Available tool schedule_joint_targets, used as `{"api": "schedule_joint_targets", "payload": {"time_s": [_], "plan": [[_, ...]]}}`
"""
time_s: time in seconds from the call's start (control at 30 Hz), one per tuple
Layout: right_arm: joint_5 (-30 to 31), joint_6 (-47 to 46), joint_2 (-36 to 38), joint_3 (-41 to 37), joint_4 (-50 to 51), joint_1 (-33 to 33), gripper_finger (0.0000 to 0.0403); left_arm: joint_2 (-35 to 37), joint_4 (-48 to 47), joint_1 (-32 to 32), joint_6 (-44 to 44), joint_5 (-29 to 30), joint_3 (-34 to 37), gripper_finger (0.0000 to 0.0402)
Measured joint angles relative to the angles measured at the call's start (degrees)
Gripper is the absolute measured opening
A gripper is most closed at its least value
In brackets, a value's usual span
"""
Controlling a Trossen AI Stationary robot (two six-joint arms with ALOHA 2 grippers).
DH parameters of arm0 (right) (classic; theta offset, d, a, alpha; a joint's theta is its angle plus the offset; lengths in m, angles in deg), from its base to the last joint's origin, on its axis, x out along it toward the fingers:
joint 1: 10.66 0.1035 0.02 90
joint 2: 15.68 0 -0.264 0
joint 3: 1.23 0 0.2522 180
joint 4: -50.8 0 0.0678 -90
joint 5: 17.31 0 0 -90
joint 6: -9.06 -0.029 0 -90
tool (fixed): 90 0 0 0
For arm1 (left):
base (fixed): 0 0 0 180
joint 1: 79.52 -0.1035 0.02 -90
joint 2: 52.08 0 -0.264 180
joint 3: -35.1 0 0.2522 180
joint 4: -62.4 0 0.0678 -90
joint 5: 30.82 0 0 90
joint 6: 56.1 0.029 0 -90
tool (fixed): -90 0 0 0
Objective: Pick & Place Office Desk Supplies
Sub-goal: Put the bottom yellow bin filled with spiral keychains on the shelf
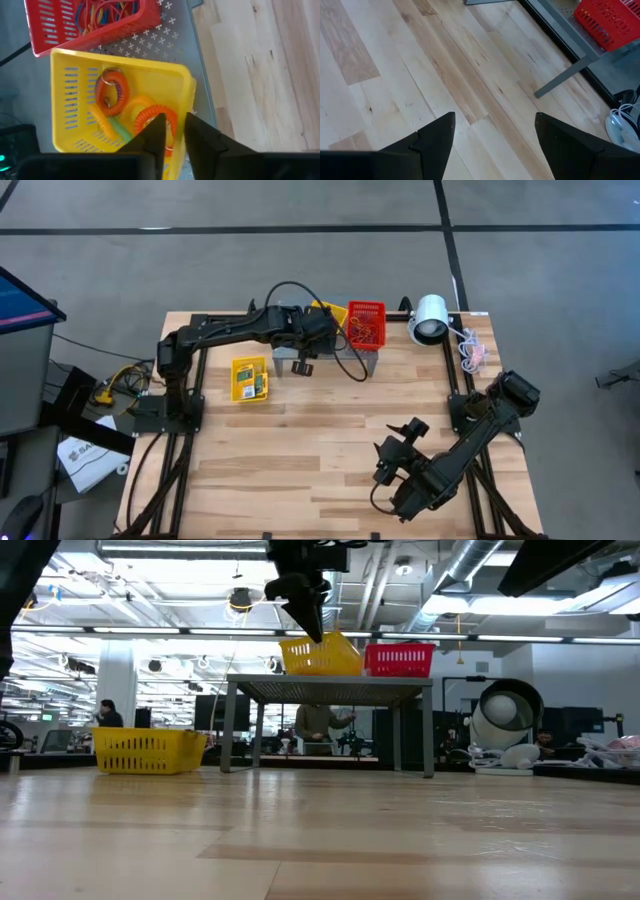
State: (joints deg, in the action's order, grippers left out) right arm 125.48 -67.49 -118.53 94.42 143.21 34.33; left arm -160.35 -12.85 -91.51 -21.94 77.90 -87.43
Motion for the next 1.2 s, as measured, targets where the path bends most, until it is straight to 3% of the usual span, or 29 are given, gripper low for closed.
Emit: {"api": "schedule_joint_targets", "payload": {"time_s": [0.2, 0.33, 0.53, 0.8, 0.9, 1.07, 1.2], "plan": [[0.0, 0.0, 0.0, 0.0, 0.0, 0.0, 0.027, 0.0, 0.3, -0.3, -1.1, 0.8, 0.0, 0.0135], [0.1, 0.0, 0.0, 0.0, 0.0, 0.0, 0.027, 0.4, 0.2, -0.4, -1.2, 5.9, 0.0, 0.0188], [1.7, 0.0, 0.0, 0.0, 0.0, 0.0, 0.027, 6.0, 2.4, -0.3, -1.4, 7.8, 0.0, 0.024], [4.0, 3.1, 0.2, 0.0, -1.3, -2.9, 0.027, 17.0, 5.0, 0.6, -9.6, -6.1, 0.0, 0.026], [5.8, 12.2, 1.4, 0.0, -6.9, -6.2, 0.027, 20.1, 6.2, 1.7, -11.6, -11.0, 0.3, 0.0259], [7.0, 37.2, 5.4, 0.0, -25.6, -12.4, 0.027, 24.7, 10.3, 4.0, -12.6, -14.9, 4.6, 0.0258], [2.1, 56.6, 9.4, 0.0, -40.5, -16.1, 0.027, 29.6, 12.7, 5.2, -13.0, -16.1, 11.7, 0.0259]]}}
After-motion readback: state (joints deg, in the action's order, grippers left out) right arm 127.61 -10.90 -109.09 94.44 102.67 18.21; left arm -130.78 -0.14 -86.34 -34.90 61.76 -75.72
